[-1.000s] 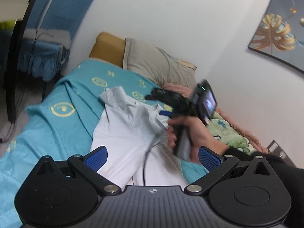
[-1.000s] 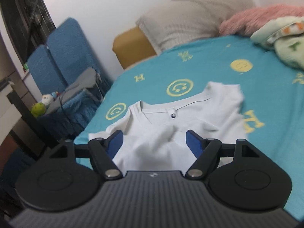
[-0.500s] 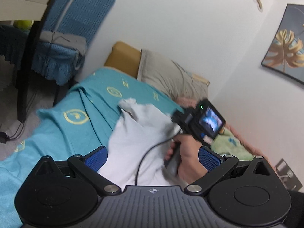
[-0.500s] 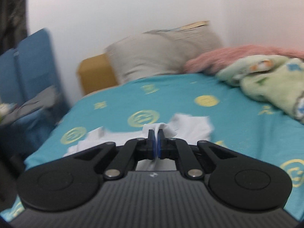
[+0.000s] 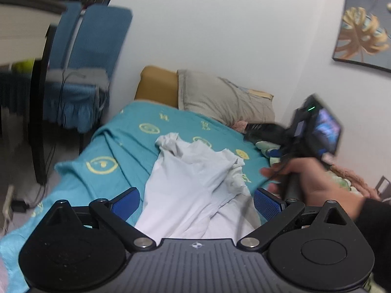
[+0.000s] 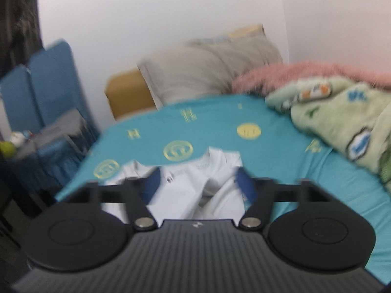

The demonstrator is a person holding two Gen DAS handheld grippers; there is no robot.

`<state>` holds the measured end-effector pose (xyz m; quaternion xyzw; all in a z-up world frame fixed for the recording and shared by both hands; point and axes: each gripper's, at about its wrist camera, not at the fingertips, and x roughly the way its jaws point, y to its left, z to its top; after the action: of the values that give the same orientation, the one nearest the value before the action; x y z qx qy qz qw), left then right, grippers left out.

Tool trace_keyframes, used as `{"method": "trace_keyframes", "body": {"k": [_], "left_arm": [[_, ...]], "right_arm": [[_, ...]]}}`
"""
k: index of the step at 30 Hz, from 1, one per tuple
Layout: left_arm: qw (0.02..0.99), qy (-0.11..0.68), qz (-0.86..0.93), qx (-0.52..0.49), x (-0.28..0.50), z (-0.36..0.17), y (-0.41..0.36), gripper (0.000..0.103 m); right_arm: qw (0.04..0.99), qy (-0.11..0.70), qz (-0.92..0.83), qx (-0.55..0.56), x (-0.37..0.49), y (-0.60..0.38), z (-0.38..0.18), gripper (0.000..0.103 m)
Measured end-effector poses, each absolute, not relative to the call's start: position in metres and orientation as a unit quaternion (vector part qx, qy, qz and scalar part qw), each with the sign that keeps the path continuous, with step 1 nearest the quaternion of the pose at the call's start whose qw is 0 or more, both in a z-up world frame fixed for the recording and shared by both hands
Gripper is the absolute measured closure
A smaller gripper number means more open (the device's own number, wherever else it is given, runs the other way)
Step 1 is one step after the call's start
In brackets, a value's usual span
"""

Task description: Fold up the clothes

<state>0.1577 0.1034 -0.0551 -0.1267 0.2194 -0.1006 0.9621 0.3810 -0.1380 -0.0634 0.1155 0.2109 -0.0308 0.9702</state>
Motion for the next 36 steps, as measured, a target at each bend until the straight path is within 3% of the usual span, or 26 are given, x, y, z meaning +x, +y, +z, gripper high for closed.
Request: {"method": "trace_keyframes", "body": {"k": [8, 18, 24, 27, 36], "left_arm": [[0.971, 0.202, -0.104, -0.075, 0.114, -0.035, 0.086, 0.002], [0.971, 0.209, -0.102, -0.059, 0.038, -0.023, 0.072, 0.002], [0.966, 0.223, -0.129, -0.031, 0.008, -0.023, 0.057, 0.001], [0.943, 0.28, -0.163, -0.072, 0.009, -0.03, 0.062, 0.005], [0.899, 0.374, -0.121, -0.192, 0.046, -0.024, 0.14, 0.002]], "right_arm": [[0.97, 0.206, 0.025, 0.124, 0.242, -0.149, -0.007, 0.023], [0.971, 0.222, 0.034, 0.08, 0.052, -0.154, -0.017, 0.023], [0.964, 0.226, 0.047, 0.134, 0.021, -0.171, -0.028, 0.023], [0.965, 0.23, 0.04, 0.115, 0.017, -0.172, -0.035, 0.023], [0.952, 0.272, 0.042, 0.13, 0.015, -0.176, -0.054, 0.023]]}}
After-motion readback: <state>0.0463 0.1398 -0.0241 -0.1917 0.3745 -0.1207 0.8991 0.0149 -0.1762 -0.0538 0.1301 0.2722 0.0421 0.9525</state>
